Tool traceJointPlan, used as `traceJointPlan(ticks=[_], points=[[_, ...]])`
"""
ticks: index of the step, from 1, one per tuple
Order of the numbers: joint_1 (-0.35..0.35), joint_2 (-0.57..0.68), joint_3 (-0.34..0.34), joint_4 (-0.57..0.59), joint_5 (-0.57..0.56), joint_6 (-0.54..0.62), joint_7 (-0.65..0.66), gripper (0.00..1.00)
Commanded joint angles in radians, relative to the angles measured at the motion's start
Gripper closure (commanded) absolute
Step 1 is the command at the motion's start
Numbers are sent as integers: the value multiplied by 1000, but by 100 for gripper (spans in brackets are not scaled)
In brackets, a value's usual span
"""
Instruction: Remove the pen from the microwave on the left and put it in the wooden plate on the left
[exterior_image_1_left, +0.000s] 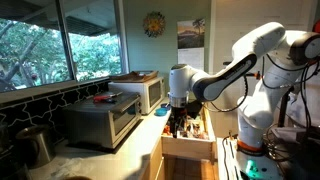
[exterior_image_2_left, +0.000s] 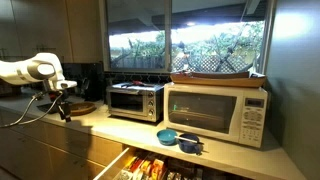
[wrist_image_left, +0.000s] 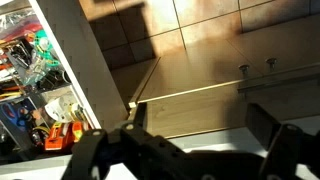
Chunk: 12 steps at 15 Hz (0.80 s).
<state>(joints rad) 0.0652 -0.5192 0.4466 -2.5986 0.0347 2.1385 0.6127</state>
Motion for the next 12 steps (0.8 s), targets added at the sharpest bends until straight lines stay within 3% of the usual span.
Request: traceJointPlan(ticks=[1,3,8,12], points=[[31,7,-31,1,-20,-1,15,0],[-17,-11,-2,11,-118,105,75,0],[-74,-7,-27,174,-346,205,28,0],[-126,-18,-90,236,-403,392,64,0]])
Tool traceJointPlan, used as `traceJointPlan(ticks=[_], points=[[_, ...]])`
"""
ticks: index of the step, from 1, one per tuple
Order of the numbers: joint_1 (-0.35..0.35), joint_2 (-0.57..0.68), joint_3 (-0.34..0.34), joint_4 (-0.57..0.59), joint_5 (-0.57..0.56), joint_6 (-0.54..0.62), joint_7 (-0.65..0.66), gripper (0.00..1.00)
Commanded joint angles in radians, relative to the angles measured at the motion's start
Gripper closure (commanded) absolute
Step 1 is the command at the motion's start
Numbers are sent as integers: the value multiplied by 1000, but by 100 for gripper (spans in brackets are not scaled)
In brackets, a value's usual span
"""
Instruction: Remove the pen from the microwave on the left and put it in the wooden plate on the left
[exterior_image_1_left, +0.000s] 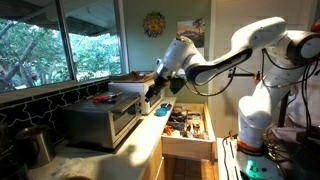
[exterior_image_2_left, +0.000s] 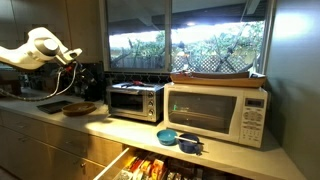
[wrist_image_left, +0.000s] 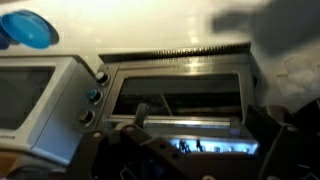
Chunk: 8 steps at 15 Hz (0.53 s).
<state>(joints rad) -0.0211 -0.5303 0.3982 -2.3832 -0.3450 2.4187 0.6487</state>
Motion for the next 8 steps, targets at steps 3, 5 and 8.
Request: traceJointPlan(ticks=[3,5,8], points=[[-116,11,-96,16,-11,318,44,0],[-191,64,-120,32,3,481,48,0],[-319,189,-94,74,-20,735,137,0]])
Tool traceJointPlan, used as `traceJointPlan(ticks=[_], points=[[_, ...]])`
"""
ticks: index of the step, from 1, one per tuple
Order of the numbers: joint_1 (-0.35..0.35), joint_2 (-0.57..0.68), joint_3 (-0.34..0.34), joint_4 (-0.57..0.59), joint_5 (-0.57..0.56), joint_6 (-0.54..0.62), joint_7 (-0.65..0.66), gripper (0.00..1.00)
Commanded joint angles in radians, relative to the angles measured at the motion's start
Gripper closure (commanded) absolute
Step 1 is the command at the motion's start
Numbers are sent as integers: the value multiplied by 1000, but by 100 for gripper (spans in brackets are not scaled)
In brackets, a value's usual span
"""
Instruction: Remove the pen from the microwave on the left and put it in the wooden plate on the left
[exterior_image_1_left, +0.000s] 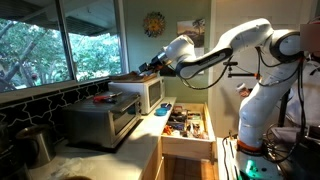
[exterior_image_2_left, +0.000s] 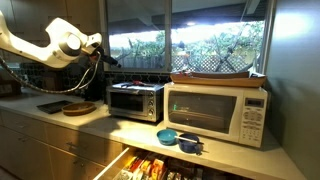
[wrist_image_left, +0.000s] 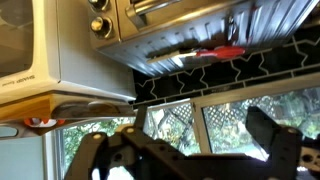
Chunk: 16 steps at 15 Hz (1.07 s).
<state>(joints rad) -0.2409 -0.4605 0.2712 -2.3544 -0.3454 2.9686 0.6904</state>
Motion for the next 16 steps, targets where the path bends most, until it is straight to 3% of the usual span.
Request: traceJointPlan(ticks=[1,3,6,9,10,11,14,16], points=[[-145,158,59,52,-13,264,128,0],[-136,259,59,85,42,349,147,0],[26,407,-29,153,72,319,146,0],[66,476,-23,197,102,334,147,0],[31,431,-8,156,81,323,135,0],[144,452,-82,167,230,323,5,0],[149,472,-80,190,235,323,7,0],[238,559,-41,279,315,294,-46,0]])
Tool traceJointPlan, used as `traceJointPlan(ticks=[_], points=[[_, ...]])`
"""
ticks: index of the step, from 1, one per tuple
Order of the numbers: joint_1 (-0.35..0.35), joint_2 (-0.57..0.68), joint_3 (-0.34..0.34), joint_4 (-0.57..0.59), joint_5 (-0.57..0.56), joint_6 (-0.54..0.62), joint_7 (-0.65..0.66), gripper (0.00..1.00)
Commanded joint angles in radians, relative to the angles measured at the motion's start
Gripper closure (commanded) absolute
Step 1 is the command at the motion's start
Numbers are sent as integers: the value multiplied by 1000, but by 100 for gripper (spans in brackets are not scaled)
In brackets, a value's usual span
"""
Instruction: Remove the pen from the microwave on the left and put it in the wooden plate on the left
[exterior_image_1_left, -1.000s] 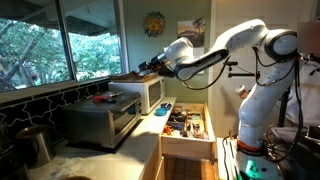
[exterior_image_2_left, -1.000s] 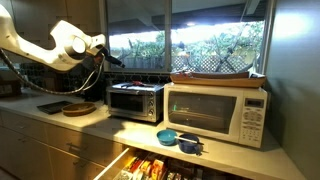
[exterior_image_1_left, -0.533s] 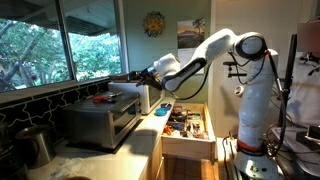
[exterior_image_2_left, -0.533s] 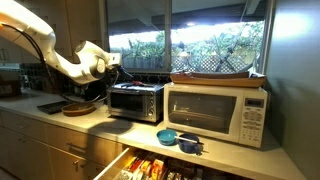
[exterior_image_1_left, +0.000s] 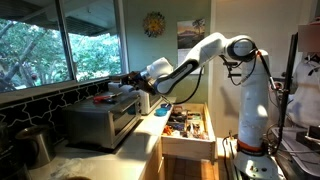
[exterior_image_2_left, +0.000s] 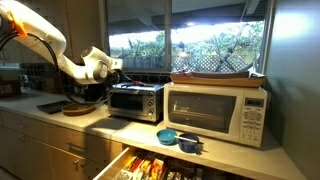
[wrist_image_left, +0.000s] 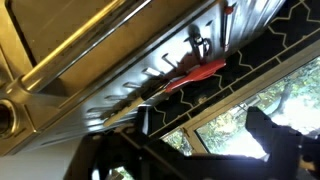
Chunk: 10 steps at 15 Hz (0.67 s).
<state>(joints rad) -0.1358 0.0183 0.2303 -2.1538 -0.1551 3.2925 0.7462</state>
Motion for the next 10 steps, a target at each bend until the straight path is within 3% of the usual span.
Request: traceJointPlan(ticks=[1,2,3,5,8,9,10], points=[[162,84,5,114,150,-90,-142,0],[189,73,7,154,170,-178,-185,0],[101,76,125,191,184,-248,-224,0],[85,57,173,235,331,-416,-396,0],[51,-22,122,254,387,-666,-556,0],[45,-21,110,299,408,-674,-608,0],[149,5,46,269,364,-604,-511,0]])
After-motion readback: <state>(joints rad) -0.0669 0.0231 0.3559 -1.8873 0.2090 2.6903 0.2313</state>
